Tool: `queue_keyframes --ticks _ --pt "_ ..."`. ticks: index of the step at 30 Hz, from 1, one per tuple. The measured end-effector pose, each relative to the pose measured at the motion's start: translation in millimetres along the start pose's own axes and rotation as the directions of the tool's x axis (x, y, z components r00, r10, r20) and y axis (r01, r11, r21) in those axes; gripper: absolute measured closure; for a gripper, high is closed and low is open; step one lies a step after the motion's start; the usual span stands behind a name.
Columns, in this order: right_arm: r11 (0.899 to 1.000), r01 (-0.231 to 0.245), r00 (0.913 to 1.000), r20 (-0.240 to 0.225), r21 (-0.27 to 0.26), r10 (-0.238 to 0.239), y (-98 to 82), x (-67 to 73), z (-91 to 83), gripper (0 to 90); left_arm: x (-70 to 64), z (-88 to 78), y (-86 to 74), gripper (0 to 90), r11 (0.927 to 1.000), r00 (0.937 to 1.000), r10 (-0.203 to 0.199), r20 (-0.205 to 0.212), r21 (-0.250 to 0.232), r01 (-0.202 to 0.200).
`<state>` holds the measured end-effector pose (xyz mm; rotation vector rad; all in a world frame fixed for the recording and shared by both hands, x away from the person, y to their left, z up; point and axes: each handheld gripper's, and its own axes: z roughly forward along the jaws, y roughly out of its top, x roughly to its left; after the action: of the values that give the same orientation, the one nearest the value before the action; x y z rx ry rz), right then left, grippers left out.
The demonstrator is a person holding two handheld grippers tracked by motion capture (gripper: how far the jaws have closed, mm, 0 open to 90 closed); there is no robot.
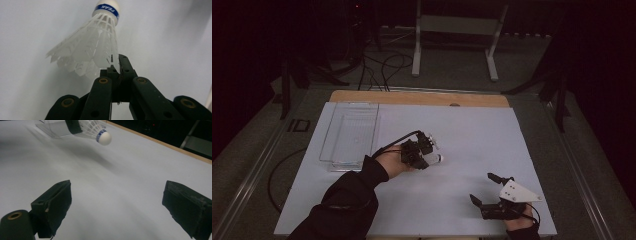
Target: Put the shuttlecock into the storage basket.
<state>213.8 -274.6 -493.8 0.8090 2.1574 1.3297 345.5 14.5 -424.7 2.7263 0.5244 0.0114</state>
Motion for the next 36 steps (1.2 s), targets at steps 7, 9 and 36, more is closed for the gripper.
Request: queue_keyframes --ticks 7,9,36 --pt "1.000 0.003 1.0000 0.003 -0.005 -0.003 0.1 -0.1 -0.7 8.9 -3.4 -10.3 -7.9 90.0 0.9998 0.9998 0.018 -0.003 0.004 -0.018" --pt "1.000 0.005 1.0000 0.001 -0.008 -0.005 0.2 -0.2 -0.7 8.9 -5.1 -13.6 -10.0 90.0 0.9997 0.9997 0.024 -0.005 0.005 -0.024" --pt "1.000 0.004 1.0000 0.001 -0.005 -0.004 0.5 0.4 0.7 8.9 -10.3 -47.2 -33.4 90.0 0.9987 0.9994 0.028 0.019 -0.043 -0.027"
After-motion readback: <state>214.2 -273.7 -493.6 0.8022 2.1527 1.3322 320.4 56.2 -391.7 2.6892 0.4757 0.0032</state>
